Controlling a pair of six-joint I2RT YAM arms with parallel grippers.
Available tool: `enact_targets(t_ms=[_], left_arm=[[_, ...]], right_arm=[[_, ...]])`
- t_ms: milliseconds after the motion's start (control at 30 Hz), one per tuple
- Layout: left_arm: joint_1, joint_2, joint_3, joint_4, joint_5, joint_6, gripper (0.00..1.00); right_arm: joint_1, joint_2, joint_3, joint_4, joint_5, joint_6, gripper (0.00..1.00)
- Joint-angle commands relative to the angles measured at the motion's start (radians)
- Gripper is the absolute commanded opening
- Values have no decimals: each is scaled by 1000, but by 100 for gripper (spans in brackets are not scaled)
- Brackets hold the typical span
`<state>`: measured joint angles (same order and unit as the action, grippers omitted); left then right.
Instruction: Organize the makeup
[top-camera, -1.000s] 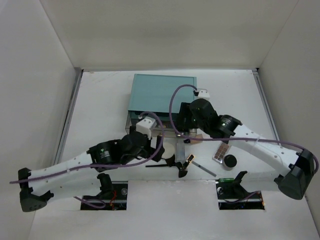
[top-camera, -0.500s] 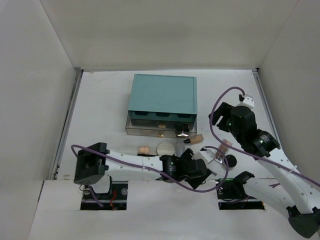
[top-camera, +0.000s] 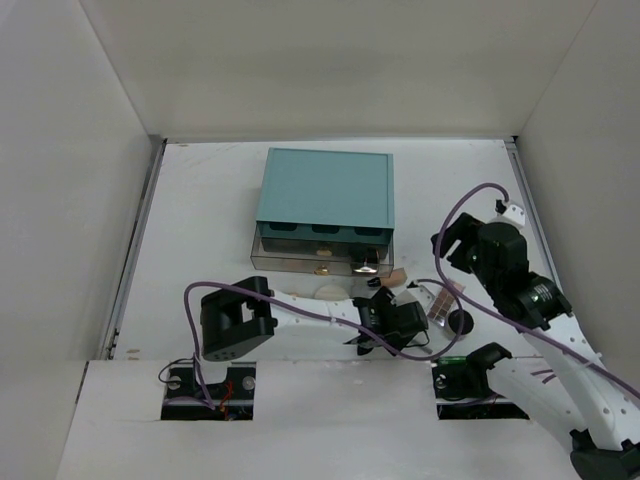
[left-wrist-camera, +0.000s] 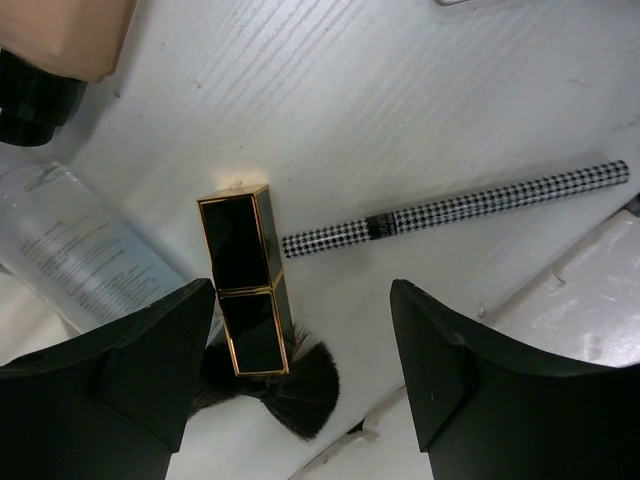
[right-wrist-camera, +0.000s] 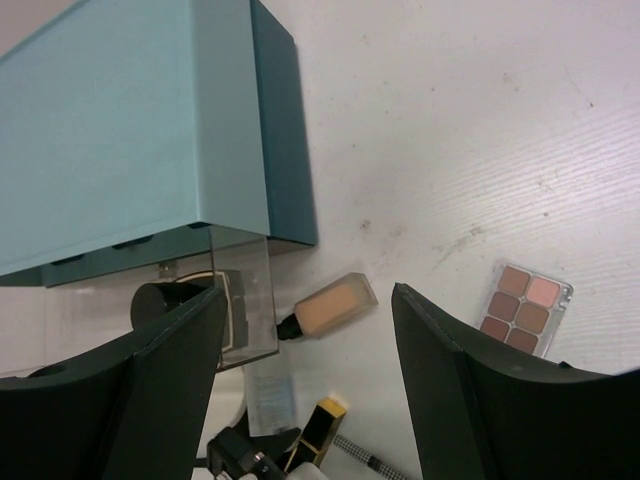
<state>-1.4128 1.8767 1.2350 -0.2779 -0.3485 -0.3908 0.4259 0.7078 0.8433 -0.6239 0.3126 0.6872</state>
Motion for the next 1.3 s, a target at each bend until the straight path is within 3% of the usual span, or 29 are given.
enact_targets(t_ms=[0, 267, 433, 633, 800, 1067, 1167, 1267], left_arm=[[18, 4, 18, -10, -38, 7, 69], [50, -10, -48, 3, -23, 4, 50], [56, 10, -51, 8, -14, 9, 46], [30, -39, -49, 8, -26, 13, 11], [-7, -171, -52, 5, -56, 55, 6], [-68, -497, -68, 58, -53, 125, 7], [-29, -608, -98, 98, -69, 154, 8], [89, -657, -138, 109, -99, 170, 8]], right_arm=[[-11, -17, -21, 1, -17, -9, 73], [-51, -45, -46, 3, -18, -5, 73], [-82, -51, -46, 3, -20, -9, 73], [-97, -67, -53, 1, -30, -9, 73], [-94, -67, -95, 1, -40, -3, 73], [-111, -87, -190, 33, -95, -3, 73], [-106, -79, -193, 49, -115, -14, 73], [-66, -67, -202, 59, -132, -17, 73]])
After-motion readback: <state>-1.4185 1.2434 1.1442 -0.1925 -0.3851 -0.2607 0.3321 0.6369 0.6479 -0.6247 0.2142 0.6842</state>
